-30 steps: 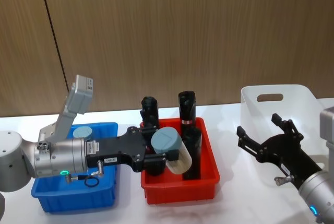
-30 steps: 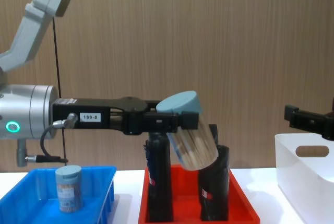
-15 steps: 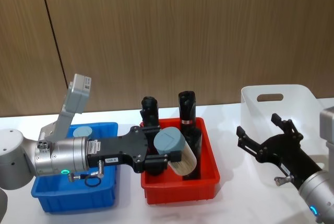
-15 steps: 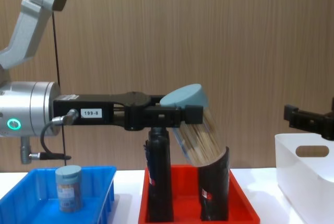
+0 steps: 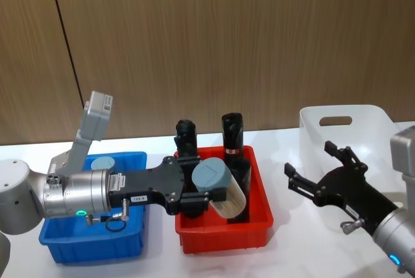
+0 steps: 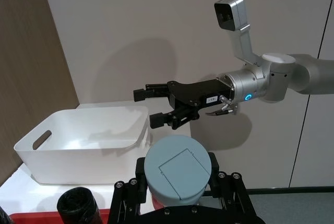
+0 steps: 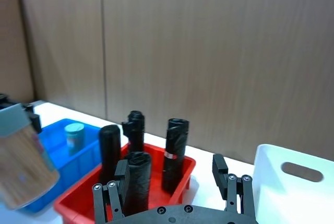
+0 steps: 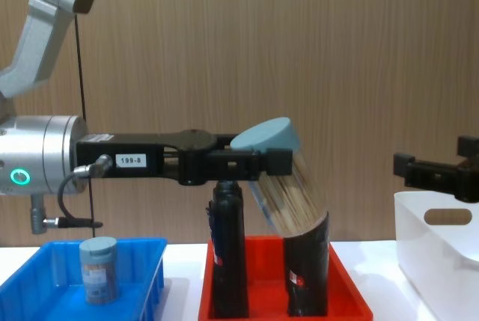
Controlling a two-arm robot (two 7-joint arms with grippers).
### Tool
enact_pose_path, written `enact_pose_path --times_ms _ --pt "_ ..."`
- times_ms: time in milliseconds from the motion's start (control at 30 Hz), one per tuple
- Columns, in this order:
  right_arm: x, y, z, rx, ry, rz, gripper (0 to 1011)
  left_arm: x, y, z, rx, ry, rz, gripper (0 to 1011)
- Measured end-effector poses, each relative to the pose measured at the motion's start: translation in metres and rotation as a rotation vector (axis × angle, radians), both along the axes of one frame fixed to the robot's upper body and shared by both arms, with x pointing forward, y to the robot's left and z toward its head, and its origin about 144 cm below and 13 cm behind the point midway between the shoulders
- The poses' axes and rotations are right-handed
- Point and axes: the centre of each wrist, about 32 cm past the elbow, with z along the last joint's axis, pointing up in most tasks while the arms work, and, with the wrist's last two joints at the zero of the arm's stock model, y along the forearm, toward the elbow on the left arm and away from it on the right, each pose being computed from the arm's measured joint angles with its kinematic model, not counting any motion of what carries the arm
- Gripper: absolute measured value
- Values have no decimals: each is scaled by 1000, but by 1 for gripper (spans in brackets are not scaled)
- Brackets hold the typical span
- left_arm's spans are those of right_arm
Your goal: Pick the cotton swabs from the blue box and place them into the white box.
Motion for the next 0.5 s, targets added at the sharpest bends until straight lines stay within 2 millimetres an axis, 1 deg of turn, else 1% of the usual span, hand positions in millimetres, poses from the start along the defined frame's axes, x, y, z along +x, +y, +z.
enact_pose_path --times_ms 500 --pt "10 -23 22 -79 57 218 1002 0 0 0 -3 -1 -5 668"
